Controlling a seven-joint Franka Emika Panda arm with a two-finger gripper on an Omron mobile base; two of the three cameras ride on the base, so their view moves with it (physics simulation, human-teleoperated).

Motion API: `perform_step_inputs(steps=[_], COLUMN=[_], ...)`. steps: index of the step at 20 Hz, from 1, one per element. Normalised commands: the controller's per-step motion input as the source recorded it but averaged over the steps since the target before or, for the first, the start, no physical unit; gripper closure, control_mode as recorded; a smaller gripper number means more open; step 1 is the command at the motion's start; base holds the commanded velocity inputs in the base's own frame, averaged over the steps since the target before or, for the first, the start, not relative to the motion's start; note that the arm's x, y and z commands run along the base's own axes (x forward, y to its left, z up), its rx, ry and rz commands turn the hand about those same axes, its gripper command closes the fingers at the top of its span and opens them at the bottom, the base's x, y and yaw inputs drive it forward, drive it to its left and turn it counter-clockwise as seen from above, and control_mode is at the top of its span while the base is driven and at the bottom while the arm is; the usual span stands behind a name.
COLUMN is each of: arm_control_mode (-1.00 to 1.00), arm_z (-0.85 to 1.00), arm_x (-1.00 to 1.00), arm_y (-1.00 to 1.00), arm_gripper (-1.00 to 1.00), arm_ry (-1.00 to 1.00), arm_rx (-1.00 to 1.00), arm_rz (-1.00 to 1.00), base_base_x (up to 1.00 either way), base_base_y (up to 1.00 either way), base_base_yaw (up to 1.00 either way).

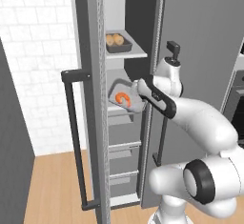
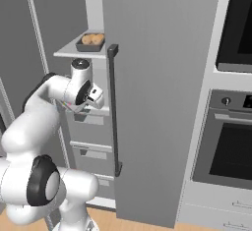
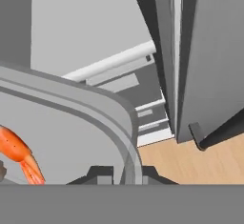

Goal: Take the meat container that has the shrimp and place it on the second highest rack of the freezer. Then take the vegetable container that has the squashs and place it on the highest rack of the freezer.

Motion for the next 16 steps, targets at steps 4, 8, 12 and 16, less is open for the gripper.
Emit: perform_step_inputs(steps=[4, 8, 12, 16], arm_control_mode=[-1.0, -1.0, -1.0, -1.0], arm_z=[-0.38, -0.23, -0.1, 0.0], arm_x=[0.33, 0.41, 0.48, 0.4], arm_y=[0.41, 0.23, 0.22, 0.08], arm_gripper=[1.0, 1.0, 1.0, 1.0], arm_ry=[0.0, 0.0, 0.0, 0.0], arm_rx=[0.08, 0.06, 0.1, 0.11], arm_rz=[-0.51, -0.46, -0.4, -0.21], base_base_x=[0.0, 0.0, 0.0, 0.0], base_base_y=[0.0, 0.0, 0.0, 0.0], base_base_yaw=[0.0, 0.0, 0.0, 0.0])
